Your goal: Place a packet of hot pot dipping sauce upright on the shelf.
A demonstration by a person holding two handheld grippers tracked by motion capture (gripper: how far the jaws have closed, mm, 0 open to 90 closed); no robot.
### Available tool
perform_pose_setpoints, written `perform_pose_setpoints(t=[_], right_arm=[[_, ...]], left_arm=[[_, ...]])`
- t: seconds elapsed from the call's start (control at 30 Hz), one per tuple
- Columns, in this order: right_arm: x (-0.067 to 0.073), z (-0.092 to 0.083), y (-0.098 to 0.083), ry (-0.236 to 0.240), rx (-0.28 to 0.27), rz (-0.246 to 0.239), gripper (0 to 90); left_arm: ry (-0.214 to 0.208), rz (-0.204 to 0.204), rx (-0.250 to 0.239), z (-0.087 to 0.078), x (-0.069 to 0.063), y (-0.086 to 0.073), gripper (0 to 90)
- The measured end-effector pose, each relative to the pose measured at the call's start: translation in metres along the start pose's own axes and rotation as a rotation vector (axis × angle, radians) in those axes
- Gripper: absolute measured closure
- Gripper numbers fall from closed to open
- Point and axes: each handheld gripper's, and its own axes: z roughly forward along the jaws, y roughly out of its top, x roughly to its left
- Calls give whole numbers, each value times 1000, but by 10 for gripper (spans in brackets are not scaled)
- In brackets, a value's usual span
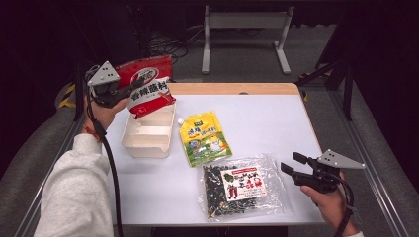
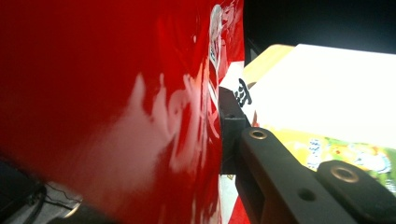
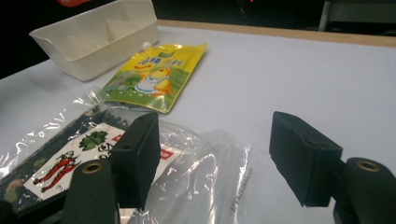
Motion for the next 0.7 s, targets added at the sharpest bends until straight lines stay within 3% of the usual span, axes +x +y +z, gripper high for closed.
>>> perform_pose_setpoints(t=[0.23, 0.4, 0.57, 0.7], right_arm=[[-2, -10, -13, -34, 19, 27, 330], [-1, -14, -17, -47, 24, 38, 329], [1, -13, -17, -46, 33, 36, 327], [3, -11, -16, -43, 38, 29, 326]], left_arm=[[7, 22, 92, 34, 14, -9, 899], [4, 19, 111, 47, 17, -12, 899], [19, 44, 159, 60, 21, -17, 898], [38, 15, 161, 65, 27, -22, 899]])
